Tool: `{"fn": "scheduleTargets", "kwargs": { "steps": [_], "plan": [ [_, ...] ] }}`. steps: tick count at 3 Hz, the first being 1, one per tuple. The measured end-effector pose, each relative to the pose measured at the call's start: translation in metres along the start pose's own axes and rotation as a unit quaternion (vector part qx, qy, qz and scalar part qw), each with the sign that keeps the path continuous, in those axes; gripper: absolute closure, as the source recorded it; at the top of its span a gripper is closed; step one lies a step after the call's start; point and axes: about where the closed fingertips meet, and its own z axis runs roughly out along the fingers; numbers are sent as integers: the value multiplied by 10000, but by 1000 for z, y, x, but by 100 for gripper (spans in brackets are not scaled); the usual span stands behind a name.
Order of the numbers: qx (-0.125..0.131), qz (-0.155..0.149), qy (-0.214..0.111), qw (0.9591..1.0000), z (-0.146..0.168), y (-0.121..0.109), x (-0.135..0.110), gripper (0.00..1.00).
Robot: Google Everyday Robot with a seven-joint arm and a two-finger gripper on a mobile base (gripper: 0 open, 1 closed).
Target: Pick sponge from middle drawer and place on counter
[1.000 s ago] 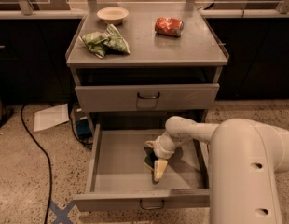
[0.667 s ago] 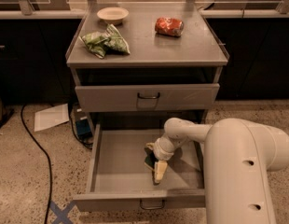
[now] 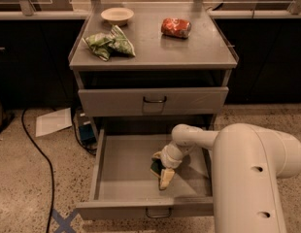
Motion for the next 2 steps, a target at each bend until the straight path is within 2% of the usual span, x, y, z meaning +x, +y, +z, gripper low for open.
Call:
{"fn": "scheduleTargets", "kwargs": {
  "steps": [2],
  "plan": [
    [0,0,0,10000,0,0,0,65]
  ]
}}
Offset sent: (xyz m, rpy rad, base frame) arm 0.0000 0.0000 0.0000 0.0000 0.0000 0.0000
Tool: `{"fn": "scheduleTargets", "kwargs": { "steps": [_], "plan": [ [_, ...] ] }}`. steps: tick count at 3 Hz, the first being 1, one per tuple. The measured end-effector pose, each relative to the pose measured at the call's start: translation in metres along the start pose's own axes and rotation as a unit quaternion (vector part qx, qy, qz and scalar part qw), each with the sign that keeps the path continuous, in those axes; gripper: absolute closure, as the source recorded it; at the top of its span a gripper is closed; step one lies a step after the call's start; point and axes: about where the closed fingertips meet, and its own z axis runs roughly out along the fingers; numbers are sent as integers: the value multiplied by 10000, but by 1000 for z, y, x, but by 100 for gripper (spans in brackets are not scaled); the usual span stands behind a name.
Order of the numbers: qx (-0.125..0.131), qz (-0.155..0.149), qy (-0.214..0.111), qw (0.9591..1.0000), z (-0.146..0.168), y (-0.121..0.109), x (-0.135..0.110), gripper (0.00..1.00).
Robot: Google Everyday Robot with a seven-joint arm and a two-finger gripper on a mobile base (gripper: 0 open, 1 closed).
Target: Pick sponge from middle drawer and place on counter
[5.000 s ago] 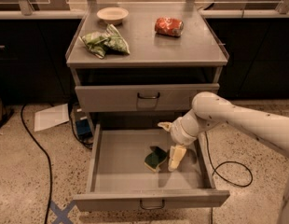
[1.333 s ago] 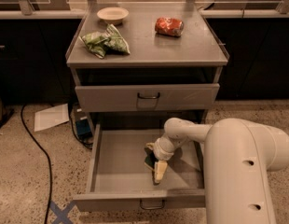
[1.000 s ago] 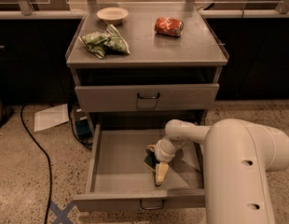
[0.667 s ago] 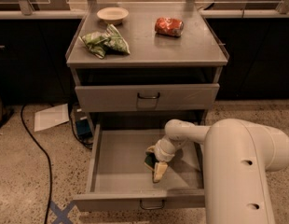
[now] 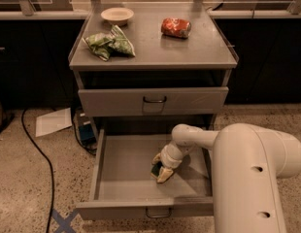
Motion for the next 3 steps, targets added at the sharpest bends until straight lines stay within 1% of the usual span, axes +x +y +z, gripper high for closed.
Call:
{"fn": "scheduleTargets", "kwargs": {
  "steps": [1,2,3],
  "plan": [
    [-14,-6,-30,10000,-2,2,-1,88],
    [168,-51,-27,9998,-33,10,-12,100],
    [485,-171,-299,9982,-98,19,-39,100]
  ]
}}
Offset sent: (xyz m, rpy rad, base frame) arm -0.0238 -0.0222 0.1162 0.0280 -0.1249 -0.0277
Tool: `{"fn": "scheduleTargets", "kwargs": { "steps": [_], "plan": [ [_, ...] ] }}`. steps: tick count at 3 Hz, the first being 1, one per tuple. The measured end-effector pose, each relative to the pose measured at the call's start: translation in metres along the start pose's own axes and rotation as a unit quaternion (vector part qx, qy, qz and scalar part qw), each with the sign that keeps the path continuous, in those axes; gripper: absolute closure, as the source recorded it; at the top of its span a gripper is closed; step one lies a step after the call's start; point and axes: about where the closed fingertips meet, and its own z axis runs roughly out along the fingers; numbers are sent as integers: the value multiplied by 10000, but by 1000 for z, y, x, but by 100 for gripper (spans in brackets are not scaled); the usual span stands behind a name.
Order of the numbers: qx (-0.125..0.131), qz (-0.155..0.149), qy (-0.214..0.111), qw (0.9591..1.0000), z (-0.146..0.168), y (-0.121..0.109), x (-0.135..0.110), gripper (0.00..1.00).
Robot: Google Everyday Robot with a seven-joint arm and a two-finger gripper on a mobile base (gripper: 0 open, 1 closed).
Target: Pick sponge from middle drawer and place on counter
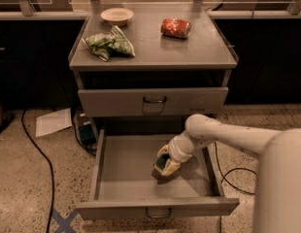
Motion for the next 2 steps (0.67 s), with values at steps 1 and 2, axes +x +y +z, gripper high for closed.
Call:
{"fn": "scheduleTargets", "kwargs": {
  "steps": [1,2],
  "plan": [
    [426,-199,-627,9969,-64,-4,-34,100],
    [744,-536,-1096,9897,-123,-13,-68,100]
  ]
}}
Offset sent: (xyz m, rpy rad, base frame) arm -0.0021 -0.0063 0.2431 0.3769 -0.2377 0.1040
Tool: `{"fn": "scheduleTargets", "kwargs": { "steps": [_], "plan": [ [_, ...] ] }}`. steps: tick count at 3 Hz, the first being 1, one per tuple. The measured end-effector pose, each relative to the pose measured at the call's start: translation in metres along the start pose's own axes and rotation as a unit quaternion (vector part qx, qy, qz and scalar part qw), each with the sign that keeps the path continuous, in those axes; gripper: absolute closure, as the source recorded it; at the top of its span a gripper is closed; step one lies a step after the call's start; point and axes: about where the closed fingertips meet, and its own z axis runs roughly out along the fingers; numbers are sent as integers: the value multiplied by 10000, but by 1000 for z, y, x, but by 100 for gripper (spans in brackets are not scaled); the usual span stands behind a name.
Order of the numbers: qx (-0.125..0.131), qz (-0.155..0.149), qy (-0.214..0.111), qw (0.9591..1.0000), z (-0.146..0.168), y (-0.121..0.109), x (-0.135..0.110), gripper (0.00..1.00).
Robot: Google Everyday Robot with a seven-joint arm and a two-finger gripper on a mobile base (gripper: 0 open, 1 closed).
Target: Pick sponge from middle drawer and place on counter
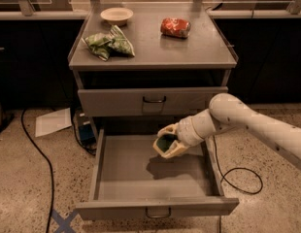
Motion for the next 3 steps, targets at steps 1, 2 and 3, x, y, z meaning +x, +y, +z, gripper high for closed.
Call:
{"fn": "scheduleTargets", "kwargs": {
  "steps": [1,2,3],
  "plan": [
    [147,-339,-332,9988,-44,-30,-42,100],
    [158,-718,-313,9968,-81,-47,-84,100],
    [157,-718,-313,9968,-81,-47,-84,100]
  ]
}}
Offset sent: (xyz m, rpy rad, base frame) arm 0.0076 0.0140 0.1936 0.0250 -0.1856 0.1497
